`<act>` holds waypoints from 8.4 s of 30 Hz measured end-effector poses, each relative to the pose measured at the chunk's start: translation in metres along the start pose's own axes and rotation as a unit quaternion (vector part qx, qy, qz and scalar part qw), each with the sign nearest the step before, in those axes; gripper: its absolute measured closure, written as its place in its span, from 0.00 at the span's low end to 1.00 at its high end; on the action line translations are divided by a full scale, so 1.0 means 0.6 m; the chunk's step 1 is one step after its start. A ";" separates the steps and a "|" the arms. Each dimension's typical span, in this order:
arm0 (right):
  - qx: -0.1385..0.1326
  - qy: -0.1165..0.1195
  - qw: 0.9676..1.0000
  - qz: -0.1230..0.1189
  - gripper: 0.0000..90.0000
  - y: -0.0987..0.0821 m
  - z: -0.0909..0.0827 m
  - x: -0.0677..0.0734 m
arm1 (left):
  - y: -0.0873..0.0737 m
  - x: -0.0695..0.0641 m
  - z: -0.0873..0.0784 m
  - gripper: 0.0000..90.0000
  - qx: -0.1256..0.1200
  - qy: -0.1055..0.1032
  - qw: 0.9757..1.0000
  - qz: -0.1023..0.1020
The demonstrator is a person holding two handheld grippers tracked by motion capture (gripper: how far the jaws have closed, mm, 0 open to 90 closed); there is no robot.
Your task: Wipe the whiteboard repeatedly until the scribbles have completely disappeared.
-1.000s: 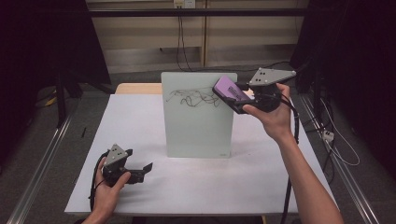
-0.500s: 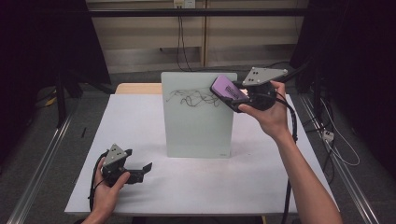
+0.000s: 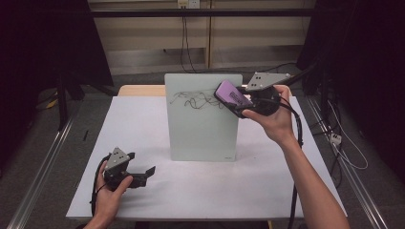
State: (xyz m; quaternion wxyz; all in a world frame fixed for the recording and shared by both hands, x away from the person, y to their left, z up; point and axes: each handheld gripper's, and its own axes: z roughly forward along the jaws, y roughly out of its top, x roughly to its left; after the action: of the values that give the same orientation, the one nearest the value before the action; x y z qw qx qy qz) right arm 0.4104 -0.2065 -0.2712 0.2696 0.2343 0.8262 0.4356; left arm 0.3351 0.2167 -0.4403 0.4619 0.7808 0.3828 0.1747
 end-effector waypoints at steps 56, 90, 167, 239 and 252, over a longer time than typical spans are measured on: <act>0.050 0.069 0.996 0.004 0.47 -0.067 0.064 0.077 | 0.000 -0.001 0.001 0.06 -0.001 0.001 1.000 0.003; 0.004 0.006 1.000 0.024 0.47 0.030 0.028 0.016 | 0.000 0.001 -0.002 0.06 -0.002 0.002 1.000 0.001; 0.035 0.032 0.999 -0.002 0.47 0.034 0.077 0.057 | 0.000 0.001 -0.003 0.06 0.001 0.002 1.000 0.005; 0.033 0.009 0.999 -0.025 0.47 0.091 0.105 0.075 | 0.000 0.002 -0.004 0.06 0.000 0.002 1.000 0.003; 0.064 0.021 0.996 -0.056 0.47 0.071 0.136 0.115 | 0.000 0.001 -0.003 0.06 0.001 0.002 1.000 0.005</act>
State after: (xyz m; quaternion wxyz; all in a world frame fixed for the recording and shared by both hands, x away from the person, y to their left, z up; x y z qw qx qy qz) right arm 0.4186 -0.0937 -0.2904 0.2607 0.1947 0.8697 0.3710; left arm 0.3345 0.2184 -0.4391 0.4597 0.7827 0.3800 0.1780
